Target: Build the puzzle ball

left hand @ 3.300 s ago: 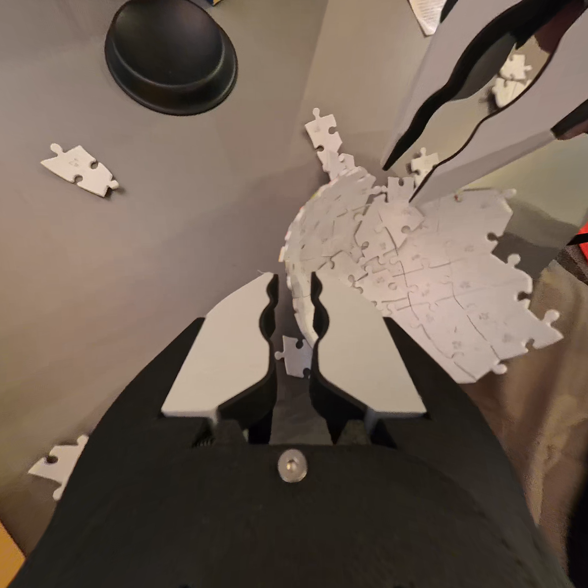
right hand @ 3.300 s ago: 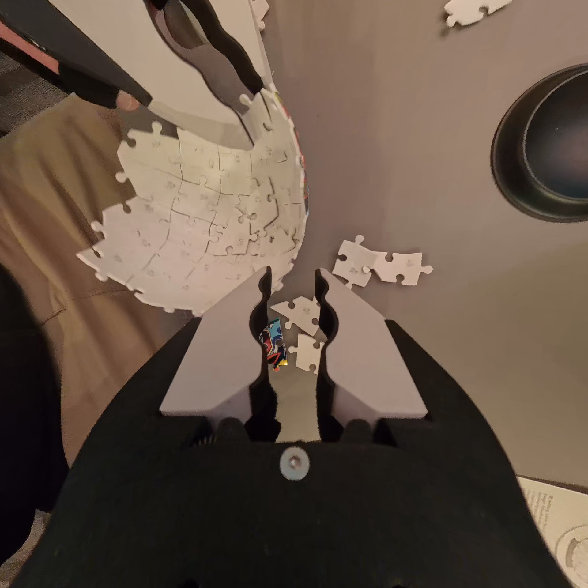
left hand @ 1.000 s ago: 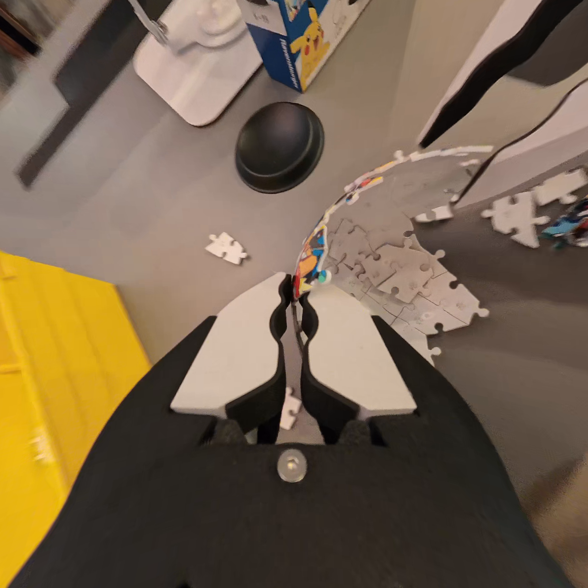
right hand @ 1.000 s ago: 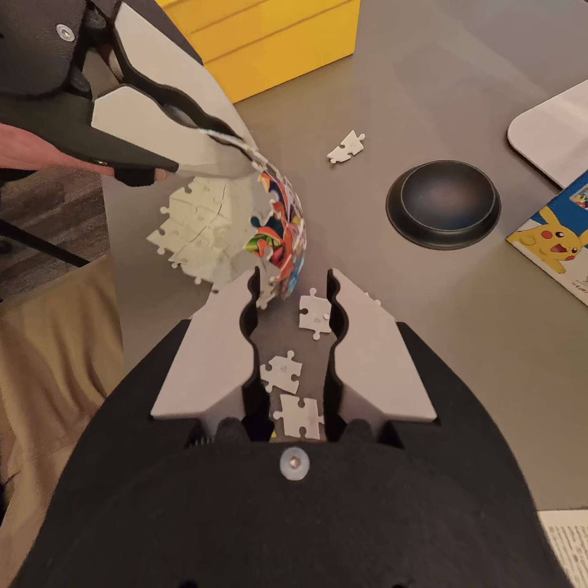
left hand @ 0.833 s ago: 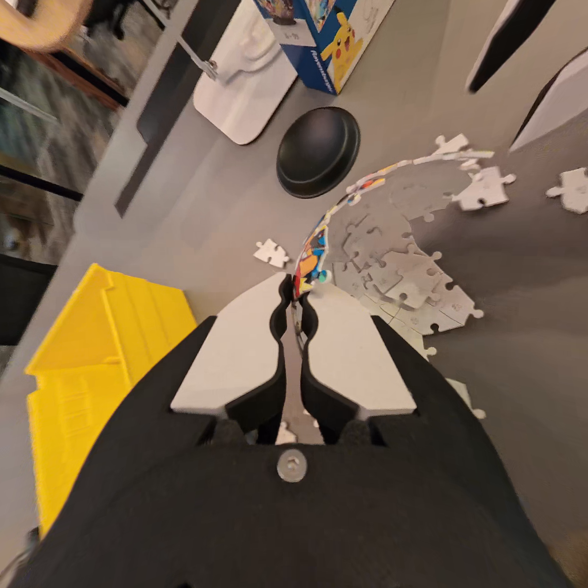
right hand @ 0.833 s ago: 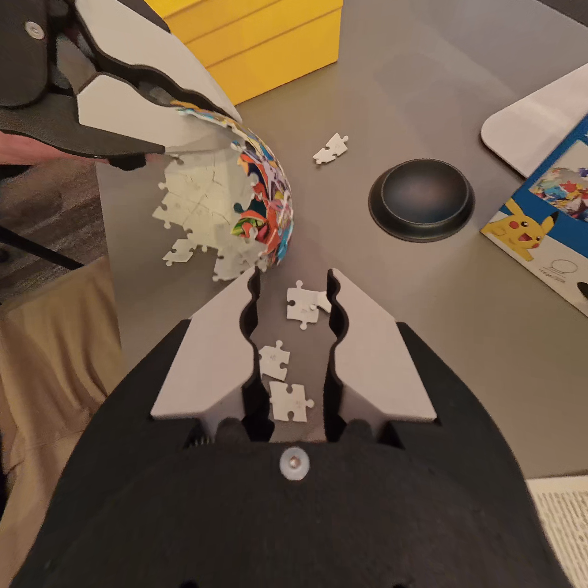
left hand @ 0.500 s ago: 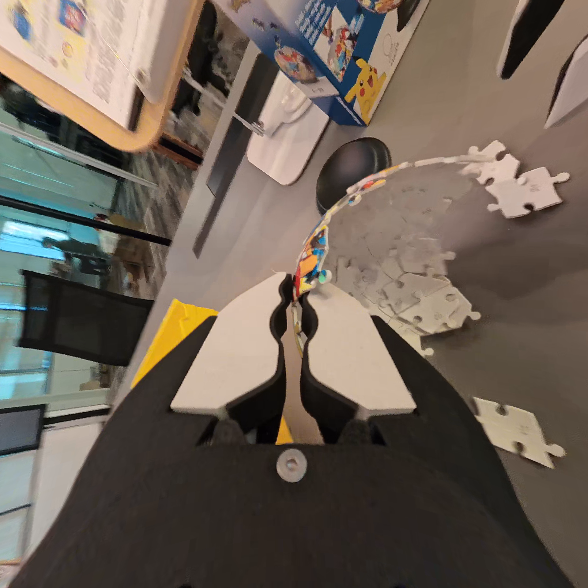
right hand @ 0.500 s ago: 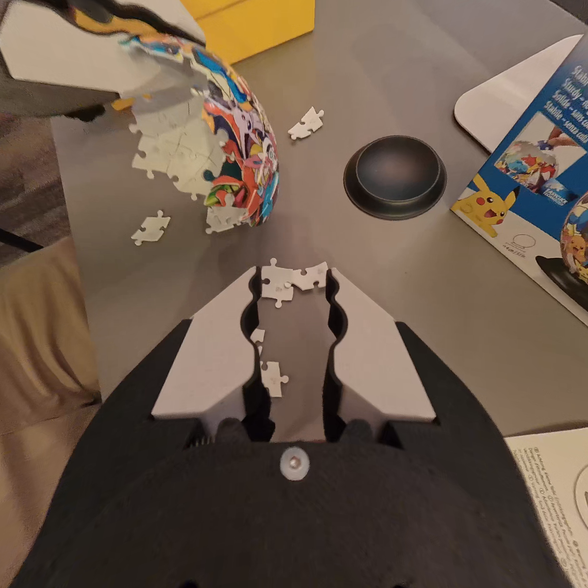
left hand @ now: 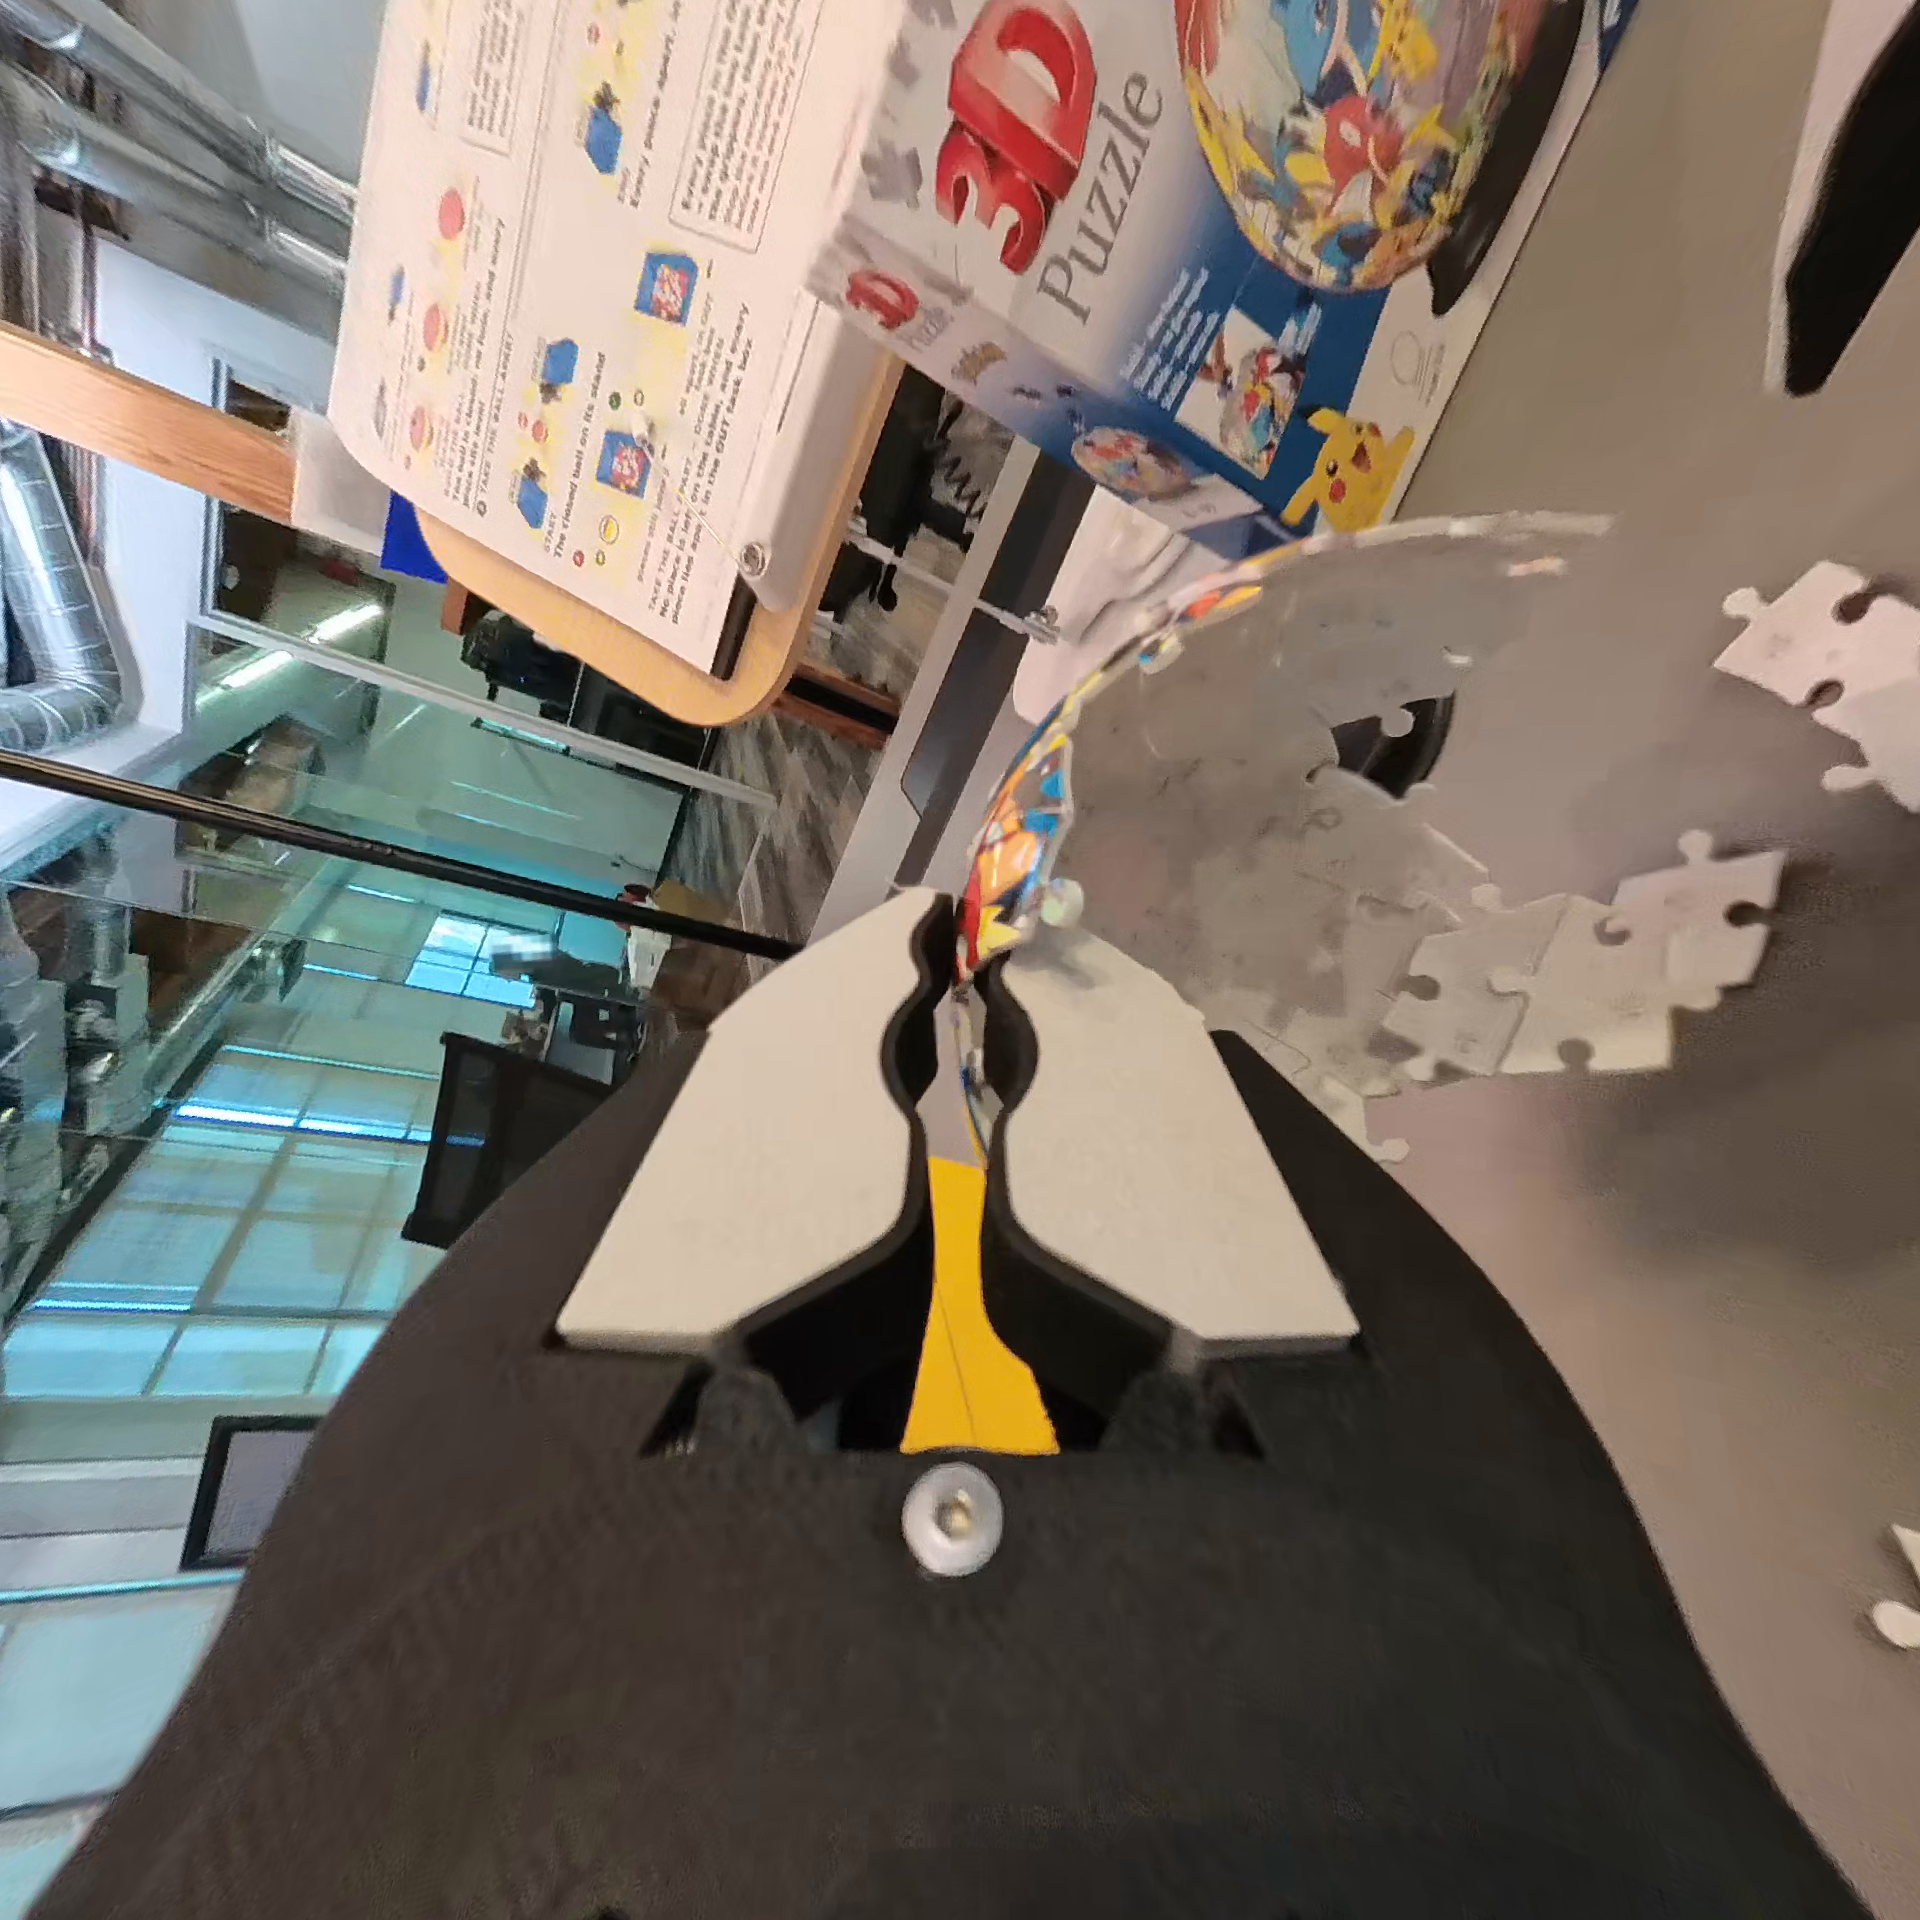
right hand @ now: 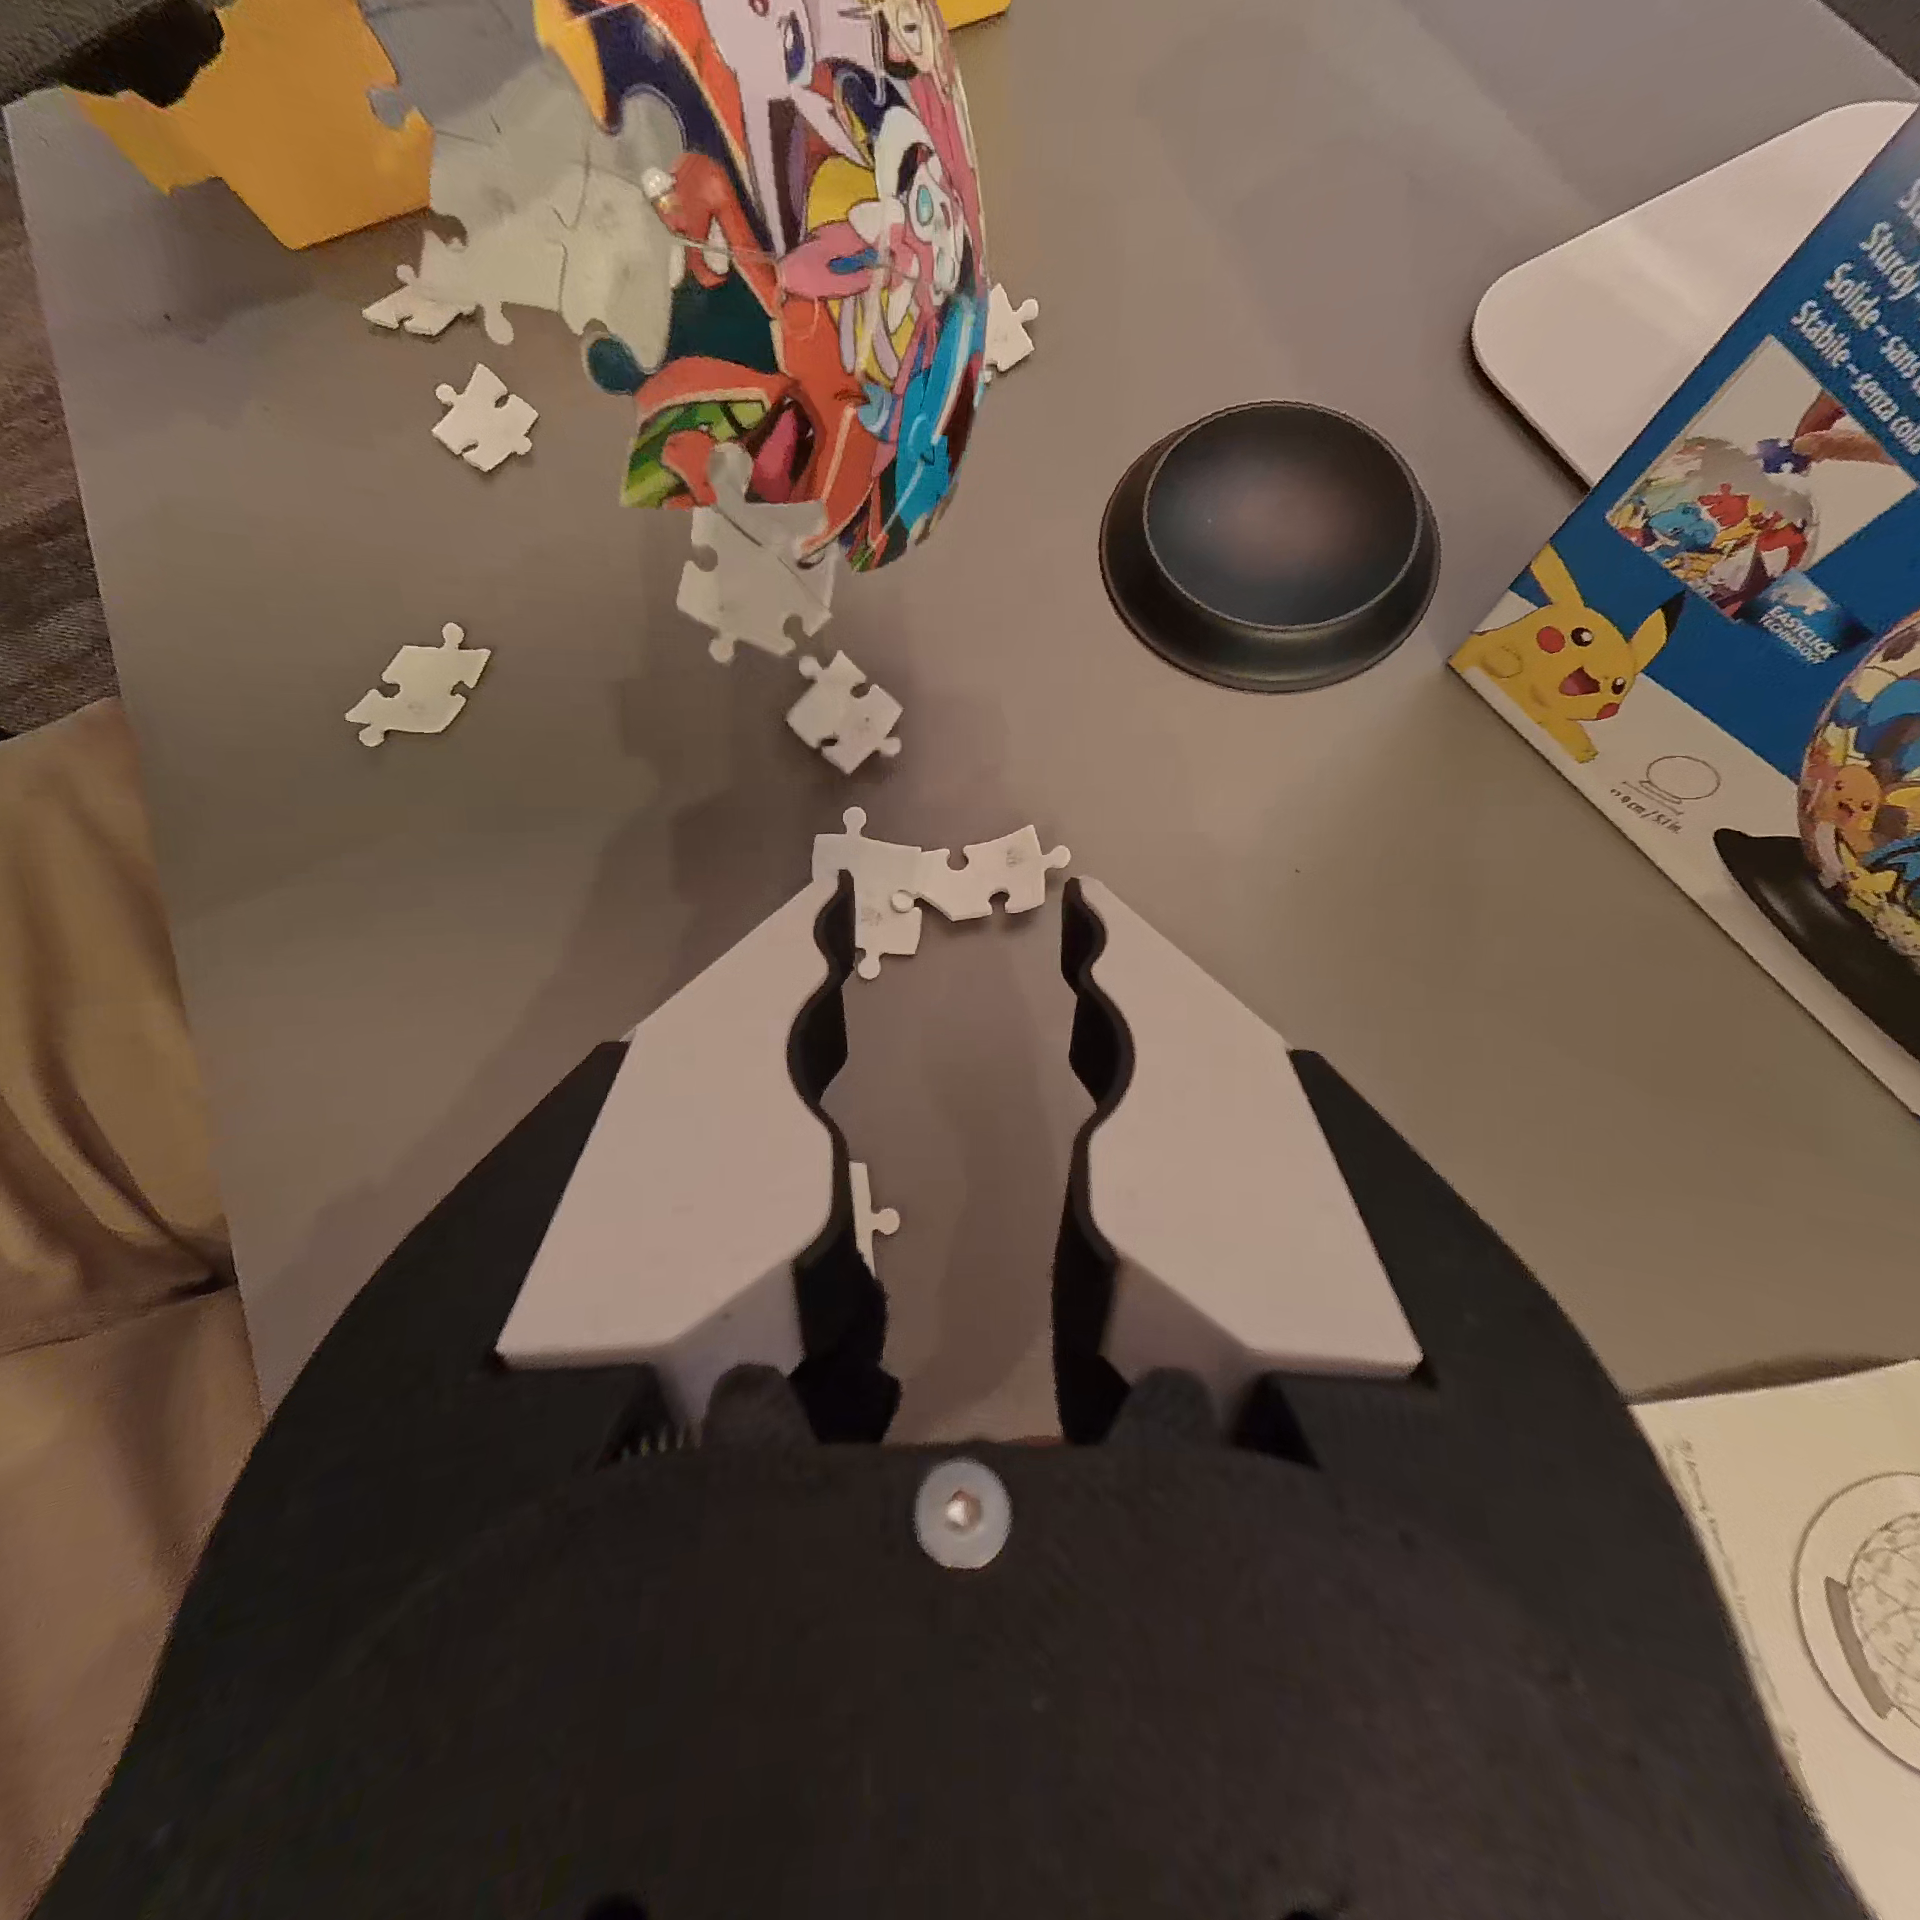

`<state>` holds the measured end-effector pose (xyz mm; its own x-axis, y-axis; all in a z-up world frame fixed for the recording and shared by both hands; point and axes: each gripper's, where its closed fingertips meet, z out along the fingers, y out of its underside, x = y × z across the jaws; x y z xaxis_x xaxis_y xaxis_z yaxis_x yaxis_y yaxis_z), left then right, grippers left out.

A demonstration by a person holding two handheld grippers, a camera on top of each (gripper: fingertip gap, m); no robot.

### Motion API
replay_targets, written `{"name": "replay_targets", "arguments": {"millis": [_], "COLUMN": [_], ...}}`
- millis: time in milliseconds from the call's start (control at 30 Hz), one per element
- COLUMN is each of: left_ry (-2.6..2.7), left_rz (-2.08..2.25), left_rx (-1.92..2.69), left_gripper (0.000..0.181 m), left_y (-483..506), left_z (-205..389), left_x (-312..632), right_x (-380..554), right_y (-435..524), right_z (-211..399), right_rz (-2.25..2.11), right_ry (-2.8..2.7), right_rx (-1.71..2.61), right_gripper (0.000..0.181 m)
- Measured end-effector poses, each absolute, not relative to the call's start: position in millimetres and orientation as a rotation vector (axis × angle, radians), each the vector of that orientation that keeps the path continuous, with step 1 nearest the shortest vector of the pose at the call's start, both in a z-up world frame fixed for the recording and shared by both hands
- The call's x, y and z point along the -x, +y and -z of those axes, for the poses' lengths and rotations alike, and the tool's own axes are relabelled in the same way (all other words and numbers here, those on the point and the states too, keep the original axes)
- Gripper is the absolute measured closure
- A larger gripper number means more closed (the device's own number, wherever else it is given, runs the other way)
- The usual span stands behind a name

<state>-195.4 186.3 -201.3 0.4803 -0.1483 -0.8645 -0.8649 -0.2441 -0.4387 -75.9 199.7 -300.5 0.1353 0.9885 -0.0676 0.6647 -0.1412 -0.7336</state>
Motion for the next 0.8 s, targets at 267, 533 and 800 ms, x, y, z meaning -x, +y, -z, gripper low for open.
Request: {"name": "replay_targets", "arguments": {"millis": [267, 533, 800], "left_ry": [0.883, 0.832, 0.789], "left_rz": [-0.864, -0.745, -0.722], "left_rx": [1.777, 2.180, 2.362], "left_gripper": [0.178, 0.178, 0.178], "left_y": [185.1, 174.0, 174.0], "left_z": [215.7, 238.6, 256.7], "left_x": [206.5, 235.4, 249.9], "right_x": [74.3, 87.9, 109.3], "right_y": [196.9, 170.7, 149.1], "right_z": [305.9, 304.6, 323.9], "right_rz": [-0.684, -0.733, -0.645], "right_ry": [-1.672, -1.786, -1.865], "right_rx": [1.809, 1.677, 1.638], "right_gripper": [0.145, 0.147, 0.143]}}
